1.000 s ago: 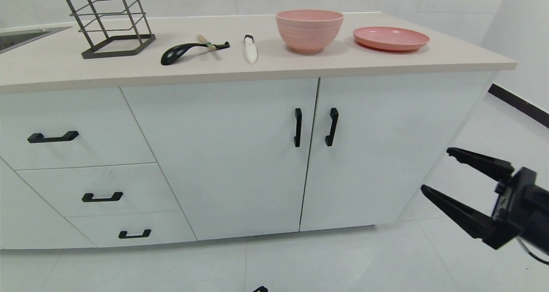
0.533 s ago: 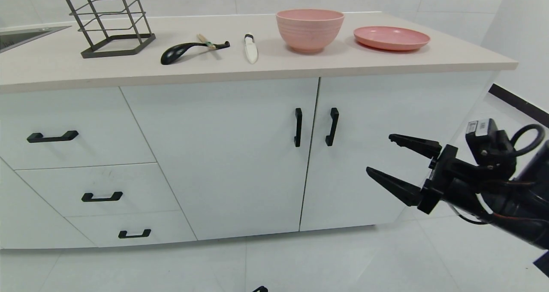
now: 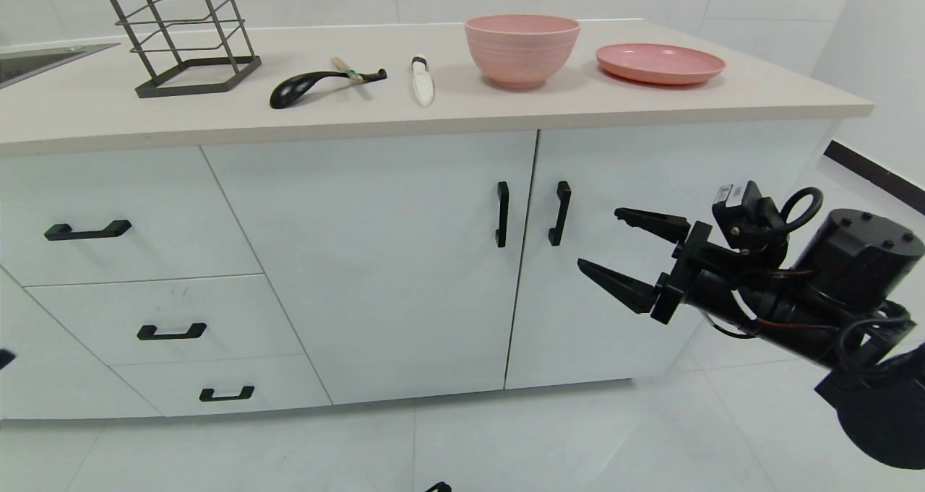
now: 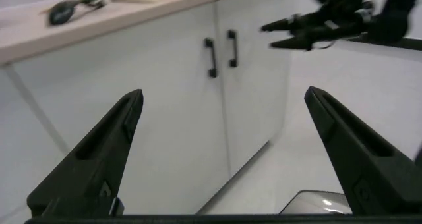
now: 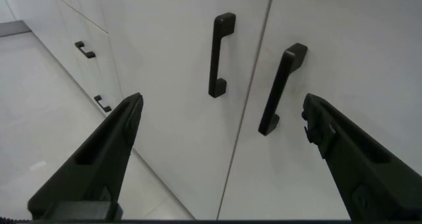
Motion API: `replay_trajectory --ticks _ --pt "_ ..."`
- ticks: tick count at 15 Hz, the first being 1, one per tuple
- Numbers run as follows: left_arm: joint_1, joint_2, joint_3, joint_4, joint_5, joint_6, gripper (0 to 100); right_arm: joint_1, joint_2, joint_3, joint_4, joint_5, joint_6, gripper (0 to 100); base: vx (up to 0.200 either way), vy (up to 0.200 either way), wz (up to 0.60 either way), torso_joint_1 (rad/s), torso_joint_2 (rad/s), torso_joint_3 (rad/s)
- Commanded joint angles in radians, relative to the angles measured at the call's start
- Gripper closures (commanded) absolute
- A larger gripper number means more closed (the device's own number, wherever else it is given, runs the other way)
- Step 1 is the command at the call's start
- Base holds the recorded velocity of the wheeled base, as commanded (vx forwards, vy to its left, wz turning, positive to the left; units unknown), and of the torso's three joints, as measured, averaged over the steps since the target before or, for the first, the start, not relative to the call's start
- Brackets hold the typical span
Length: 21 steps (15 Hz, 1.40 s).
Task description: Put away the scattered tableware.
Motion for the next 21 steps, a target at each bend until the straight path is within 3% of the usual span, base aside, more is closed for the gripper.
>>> replay_trajectory --ticks 1,3,6,9,11,15,19,21 --pt "-0.162 0.394 0.003 -0.282 -0.1 0.016 0 0.011 0.023 -0.028 -0.004 0.013 -0.017 0 0.0 0.0 0.0 0.0 0.0 0.0" --pt "-0.182 0.586 -0.002 -0.483 -0.111 0.058 0 0.017 0.023 -0.025 -0.004 0.016 -0.021 0 0.0 0.0 0.0 0.0 0.0 0.0" --pt "-0.231 0.821 -0.022 -0.718 -0.146 0.061 0 0.015 0.027 -0.031 -0.004 0.016 -0.023 0 0.0 0.0 0.0 0.0 0.0 0.0" --pt "-0.376 0.959 -0.082 -0.748 -0.16 0.056 0 0.011 0.052 -0.034 -0.003 0.016 -0.023 0 0.0 0.0 0.0 0.0 0.0 0.0" --pt "-0.436 1.072 -0.128 -0.767 -0.201 0.065 0 0.009 0.109 -0.068 -0.004 0.018 -0.024 0 0.0 0.0 0.0 0.0 0.0 0.0" --pt "-0.474 1.21 -0.247 -0.796 -0.218 0.056 0 0.006 0.166 -0.134 -0.003 0.044 -0.038 0 0.0 0.0 0.0 0.0 0.0 0.0" --pt "-0.543 1.365 -0.434 -0.793 -0.253 0.053 0 -0.035 0.187 -0.166 -0.004 0.07 -0.04 0 0.0 0.0 0.0 0.0 0.0 0.0" --pt "-0.543 1.413 -0.494 -0.796 -0.253 0.053 0 -0.038 0.219 -0.193 -0.004 0.085 -0.043 0 0.0 0.0 0.0 0.0 0.0 0.0"
